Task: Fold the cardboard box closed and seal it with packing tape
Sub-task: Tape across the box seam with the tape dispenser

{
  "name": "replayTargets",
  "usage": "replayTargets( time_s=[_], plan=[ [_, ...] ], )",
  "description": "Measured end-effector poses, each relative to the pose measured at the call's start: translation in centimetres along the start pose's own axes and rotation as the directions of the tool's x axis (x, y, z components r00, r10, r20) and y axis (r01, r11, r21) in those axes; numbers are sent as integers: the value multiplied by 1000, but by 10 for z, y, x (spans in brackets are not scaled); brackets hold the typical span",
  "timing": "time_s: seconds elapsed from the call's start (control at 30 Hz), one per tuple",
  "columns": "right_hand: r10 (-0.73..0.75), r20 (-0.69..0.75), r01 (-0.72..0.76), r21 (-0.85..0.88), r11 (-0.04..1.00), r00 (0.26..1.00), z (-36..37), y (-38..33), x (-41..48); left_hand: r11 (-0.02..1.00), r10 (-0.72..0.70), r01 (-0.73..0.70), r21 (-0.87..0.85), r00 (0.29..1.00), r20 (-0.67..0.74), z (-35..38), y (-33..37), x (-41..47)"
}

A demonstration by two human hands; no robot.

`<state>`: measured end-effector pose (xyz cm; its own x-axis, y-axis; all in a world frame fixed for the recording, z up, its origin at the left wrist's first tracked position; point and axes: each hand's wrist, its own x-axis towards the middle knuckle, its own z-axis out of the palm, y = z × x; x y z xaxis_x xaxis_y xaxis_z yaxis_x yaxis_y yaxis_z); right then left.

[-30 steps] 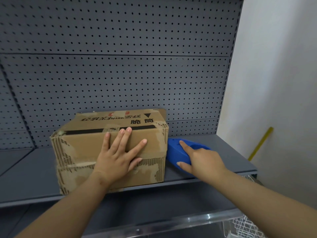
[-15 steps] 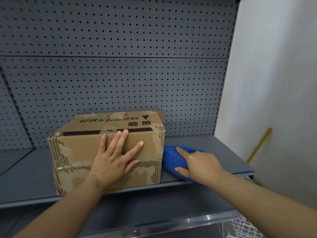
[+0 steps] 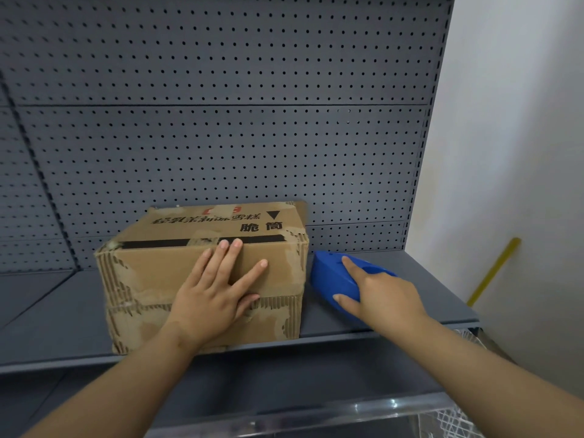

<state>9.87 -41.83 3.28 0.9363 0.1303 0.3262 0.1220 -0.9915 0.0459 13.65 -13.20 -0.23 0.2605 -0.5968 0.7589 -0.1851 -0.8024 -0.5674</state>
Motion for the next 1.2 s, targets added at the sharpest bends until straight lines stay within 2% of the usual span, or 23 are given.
replayTargets(
  time_s=[0.07,0.13,0.23,0.33,0.5,0.6,0.67,0.77,0.83,0.9,0.93,0.97,1.03,1.13,1.2],
  plan=[
    [40,-32,-40,8,999,999,-11,10,8,985,173,-173,-26,985,19,-5,7,3],
    [75,-58,-74,23,997,995,-21,15,16,927,375,-374,-16,926,50,-7,17,13],
    [102,-76,-99,38,994,992,-32,18,24,845,534,-532,-55,834,136,-6,31,38],
    [99,-81,-94,58,994,992,-39,19,28,786,607,-617,-47,754,250,-6,39,57],
    [89,-82,-82,84,993,993,-49,22,29,744,637,-662,-92,661,395,-6,40,61],
    [92,-111,-80,107,991,990,-55,25,30,751,625,-651,-113,644,441,-6,39,54],
    [103,-122,-87,129,988,987,-60,25,31,809,563,-572,-134,689,456,-11,43,52],
    [116,-137,-92,176,980,984,-70,19,34,921,386,-330,-208,846,366,-23,51,46],
    [117,-155,-82,217,973,981,-78,11,36,967,191,-133,-219,943,271,-33,43,35],
    [112,-174,-68,242,968,978,-87,2,40,969,-103,148,-198,970,221,-42,21,22],
    [112,-182,-64,250,966,977,-91,-3,42,930,-274,318,-186,934,230,-45,6,14],
    [112,-188,-62,255,965,976,-94,-9,44,854,-441,489,-175,861,252,-48,-12,7],
    [113,-196,-61,257,965,974,-98,-24,48,648,-690,744,-163,664,288,-55,-50,-2],
    [122,-191,-74,241,968,974,-100,-51,53,408,-838,899,-159,438,325,-60,-99,-9],
    [128,-188,-85,221,972,974,-101,-69,55,173,-853,957,-233,263,450,-59,-122,-12]
  ],
)
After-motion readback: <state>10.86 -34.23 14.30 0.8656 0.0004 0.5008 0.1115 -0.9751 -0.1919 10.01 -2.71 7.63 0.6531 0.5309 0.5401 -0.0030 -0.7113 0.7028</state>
